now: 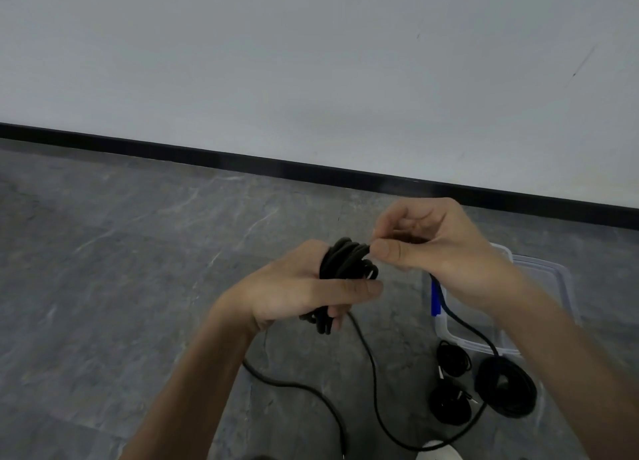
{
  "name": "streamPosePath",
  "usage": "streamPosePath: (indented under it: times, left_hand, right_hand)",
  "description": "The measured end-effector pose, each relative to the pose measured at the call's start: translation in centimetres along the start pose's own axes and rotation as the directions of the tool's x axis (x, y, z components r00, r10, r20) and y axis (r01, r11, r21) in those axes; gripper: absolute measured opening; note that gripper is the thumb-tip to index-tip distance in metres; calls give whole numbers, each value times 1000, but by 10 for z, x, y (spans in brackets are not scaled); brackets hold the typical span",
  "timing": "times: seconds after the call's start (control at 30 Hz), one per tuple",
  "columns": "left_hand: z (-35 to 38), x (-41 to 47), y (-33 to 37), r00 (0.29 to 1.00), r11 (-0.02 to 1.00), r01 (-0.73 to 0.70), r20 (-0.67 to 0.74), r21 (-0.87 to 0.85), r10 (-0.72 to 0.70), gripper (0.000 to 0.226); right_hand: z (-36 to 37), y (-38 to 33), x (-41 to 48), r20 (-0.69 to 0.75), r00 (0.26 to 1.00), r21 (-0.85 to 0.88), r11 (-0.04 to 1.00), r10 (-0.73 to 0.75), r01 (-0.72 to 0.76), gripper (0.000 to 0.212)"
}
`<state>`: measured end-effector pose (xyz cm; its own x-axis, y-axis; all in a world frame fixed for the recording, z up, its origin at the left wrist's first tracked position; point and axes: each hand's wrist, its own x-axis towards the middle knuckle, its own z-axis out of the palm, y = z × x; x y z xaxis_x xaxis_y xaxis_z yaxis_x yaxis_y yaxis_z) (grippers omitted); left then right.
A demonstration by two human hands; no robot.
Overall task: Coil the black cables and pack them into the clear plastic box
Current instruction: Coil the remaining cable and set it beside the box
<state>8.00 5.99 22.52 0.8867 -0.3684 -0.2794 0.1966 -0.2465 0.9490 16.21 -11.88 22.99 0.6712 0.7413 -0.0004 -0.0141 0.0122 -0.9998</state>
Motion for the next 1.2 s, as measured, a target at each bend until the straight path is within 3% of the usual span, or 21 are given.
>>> streamPosePath:
  times: [0.2,0.3,0.43,0.6,0.87,0.97,1.2]
  left_hand:
    - [1,-2,1,997,983,-34,66,-182,47,51]
    - [0,-2,-1,996,981,-41,67,-187,55,61]
    - [-2,-3,-2,999,985,-32,22,-168,37,71]
    - [-5,-5,0,999,976,-45,-7,-213,45,61]
    - [-2,-4,0,996,892,-70,25,-446,91,26]
    - [-8,-9,-2,988,812,-129,-8,-569,152,27]
    - [-10,-9,-4,973,710,-224,-110,-668,203,30]
  right_hand:
    - [5,2,2,-90,991,-52,994,-101,97,22]
    - [6,5,3,-60,993,-65,993,-98,94,14]
    - [3,5,2,6,997,-64,995,-74,74,17]
    - [-2,8,1,-50,996,-142,988,-72,65,24]
    - [3,12,5,-87,990,21,994,-109,112,22]
    - [1,16,5,-120,989,12,996,-86,88,23]
    - [11,27,10,-156,986,25,997,-63,68,24]
